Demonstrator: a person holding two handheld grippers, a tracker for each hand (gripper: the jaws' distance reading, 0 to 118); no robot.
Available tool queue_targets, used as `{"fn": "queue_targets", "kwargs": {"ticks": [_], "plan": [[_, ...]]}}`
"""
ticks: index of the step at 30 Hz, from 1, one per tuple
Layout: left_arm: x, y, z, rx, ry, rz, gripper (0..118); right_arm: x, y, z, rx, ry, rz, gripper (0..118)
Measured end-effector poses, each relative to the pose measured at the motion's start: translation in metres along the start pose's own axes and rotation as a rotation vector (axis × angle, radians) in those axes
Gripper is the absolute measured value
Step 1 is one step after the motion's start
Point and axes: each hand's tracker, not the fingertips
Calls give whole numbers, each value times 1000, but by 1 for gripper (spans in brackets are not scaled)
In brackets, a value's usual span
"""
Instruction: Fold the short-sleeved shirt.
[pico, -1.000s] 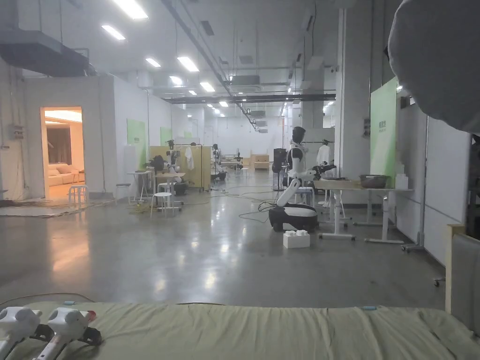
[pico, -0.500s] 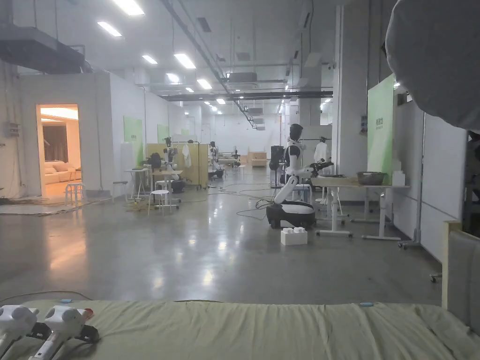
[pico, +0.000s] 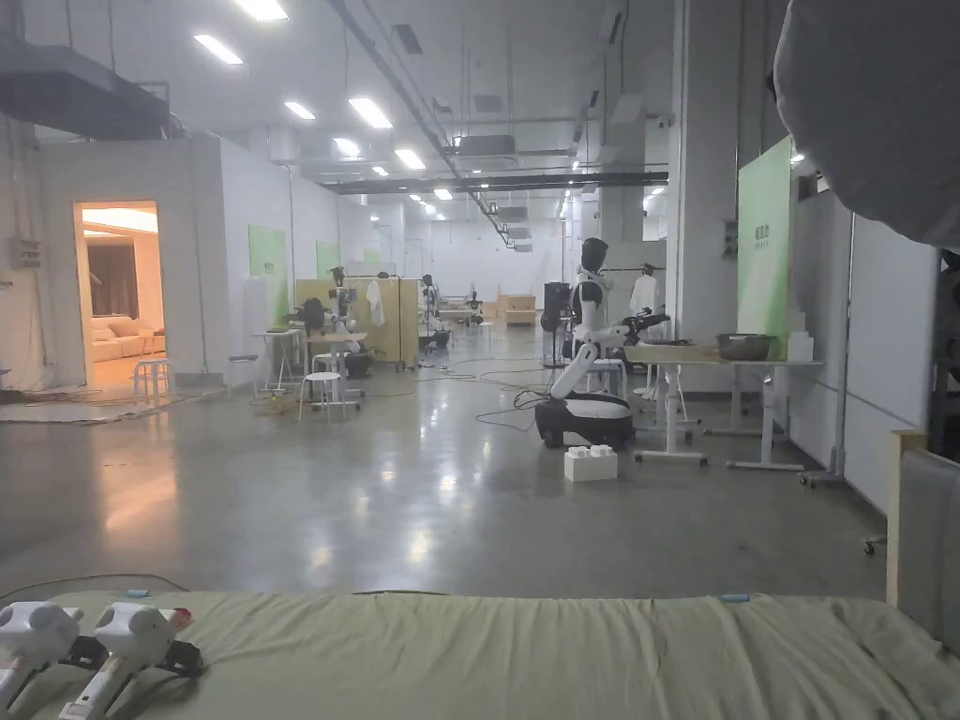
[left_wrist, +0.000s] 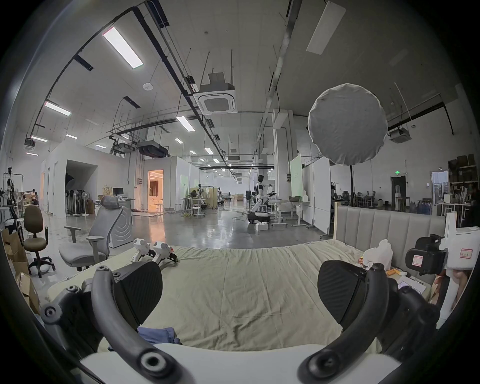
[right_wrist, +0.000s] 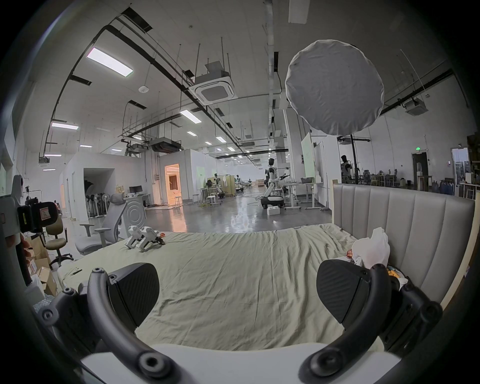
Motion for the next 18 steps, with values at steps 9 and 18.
{"fn": "queue_targets", "kwargs": {"ticks": [9, 18], "plan": [[3, 0, -1, -3, -22, -9, 118, 6, 4, 1, 6, -6, -51, 118], [1, -2, -2, -22, -36, 26, 118, 9, 24, -11, -155, -206, -291, 118]]}}
